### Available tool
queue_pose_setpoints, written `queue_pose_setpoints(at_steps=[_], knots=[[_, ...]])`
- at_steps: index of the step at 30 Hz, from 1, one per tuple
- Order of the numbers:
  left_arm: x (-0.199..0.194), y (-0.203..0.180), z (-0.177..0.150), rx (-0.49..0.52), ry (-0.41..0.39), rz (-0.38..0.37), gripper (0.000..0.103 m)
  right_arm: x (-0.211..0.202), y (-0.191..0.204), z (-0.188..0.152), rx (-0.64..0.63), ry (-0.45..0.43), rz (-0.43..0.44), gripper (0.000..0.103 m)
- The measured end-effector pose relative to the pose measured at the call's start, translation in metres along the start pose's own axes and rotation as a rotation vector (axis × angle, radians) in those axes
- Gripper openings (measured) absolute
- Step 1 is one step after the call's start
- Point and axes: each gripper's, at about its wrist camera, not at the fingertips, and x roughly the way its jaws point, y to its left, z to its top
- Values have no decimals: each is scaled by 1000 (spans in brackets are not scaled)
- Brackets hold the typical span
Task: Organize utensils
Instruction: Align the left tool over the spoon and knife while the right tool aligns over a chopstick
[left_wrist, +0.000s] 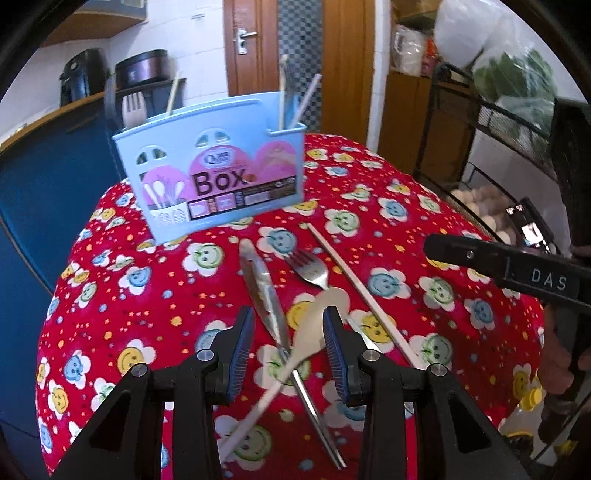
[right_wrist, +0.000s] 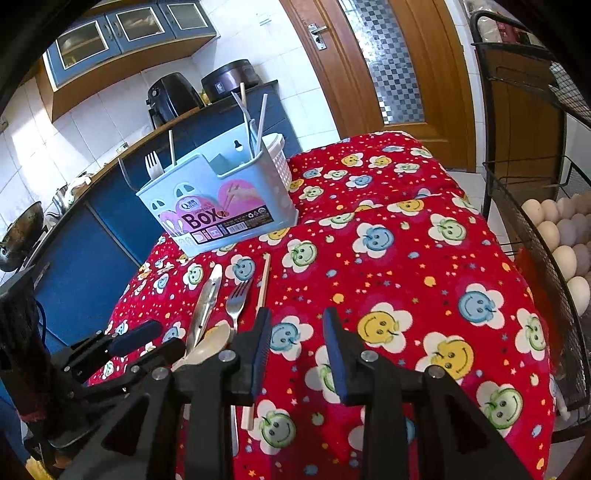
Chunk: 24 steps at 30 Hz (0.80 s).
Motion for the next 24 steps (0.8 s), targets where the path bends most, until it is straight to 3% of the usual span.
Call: queue_pose_setpoints(at_steps=[6, 16, 20, 24], knots=[[9, -22, -4, 83, 41, 5, 39, -2, -8, -4, 12, 7, 14, 32], [37, -26, -3, 105, 107, 55, 39, 0, -16, -8, 36, 12, 28, 32], [37, -24, -1, 90, 97, 38, 27, 3, -16, -8, 39, 18, 30, 32], [35, -15, -1, 43, 89, 2, 26, 6, -14, -8, 35, 24, 30, 32]])
